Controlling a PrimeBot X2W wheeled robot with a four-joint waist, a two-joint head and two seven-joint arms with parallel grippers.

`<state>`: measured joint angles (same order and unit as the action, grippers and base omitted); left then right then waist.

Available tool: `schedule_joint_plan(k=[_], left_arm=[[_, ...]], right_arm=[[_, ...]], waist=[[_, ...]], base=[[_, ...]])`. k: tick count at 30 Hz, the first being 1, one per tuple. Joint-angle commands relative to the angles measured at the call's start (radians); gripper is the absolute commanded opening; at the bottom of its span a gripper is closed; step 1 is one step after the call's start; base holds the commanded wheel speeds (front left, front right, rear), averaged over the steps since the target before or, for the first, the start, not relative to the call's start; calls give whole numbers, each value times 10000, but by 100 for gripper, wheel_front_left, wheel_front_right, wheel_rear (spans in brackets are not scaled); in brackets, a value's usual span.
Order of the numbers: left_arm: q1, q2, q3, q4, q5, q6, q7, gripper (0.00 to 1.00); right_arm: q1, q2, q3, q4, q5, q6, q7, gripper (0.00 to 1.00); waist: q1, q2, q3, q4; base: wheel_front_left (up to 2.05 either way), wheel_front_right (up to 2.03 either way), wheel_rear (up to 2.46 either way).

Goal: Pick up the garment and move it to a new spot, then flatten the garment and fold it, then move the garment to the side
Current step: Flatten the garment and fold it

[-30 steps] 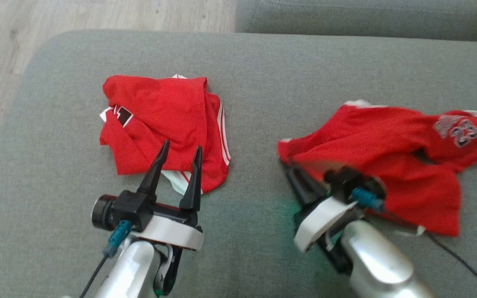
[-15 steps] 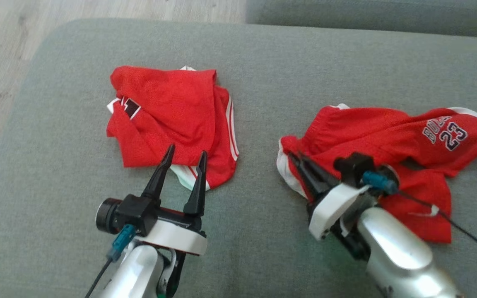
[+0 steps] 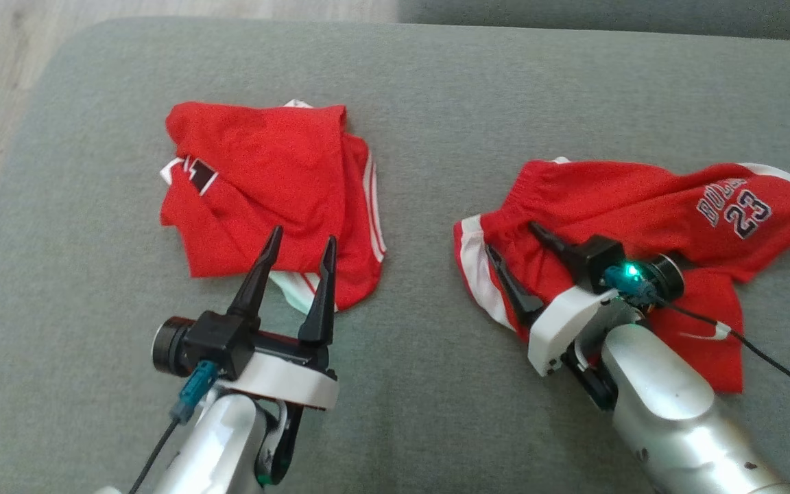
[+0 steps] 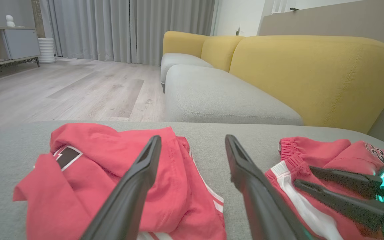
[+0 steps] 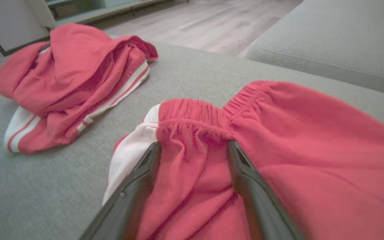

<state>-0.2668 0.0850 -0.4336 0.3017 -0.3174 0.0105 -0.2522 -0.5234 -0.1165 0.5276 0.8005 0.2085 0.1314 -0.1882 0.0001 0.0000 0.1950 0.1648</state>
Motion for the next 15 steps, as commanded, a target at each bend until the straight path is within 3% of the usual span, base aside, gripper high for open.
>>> schedule_joint_plan(k=[1,6,15], left_arm=[[-371,103,380,-318,-51,74,-95,100],[-288,160,464,-335,-54,98,-95,100],[-117,213,604,-421,-98,158,-95,100]], right_arm=[[-165,213,-101,-310,-50,-7,-226,100],[394,374,-1189,-1073,-144,-7,-592,100],[2579,466,-4169,-3402,-917,-7,-701,100]], waist=[[-1,0,-88,-203],[-1,0,-351,-723],[-1,0,-712,-1585]], base=[[0,0,0],[0,0,0],[0,0,0]])
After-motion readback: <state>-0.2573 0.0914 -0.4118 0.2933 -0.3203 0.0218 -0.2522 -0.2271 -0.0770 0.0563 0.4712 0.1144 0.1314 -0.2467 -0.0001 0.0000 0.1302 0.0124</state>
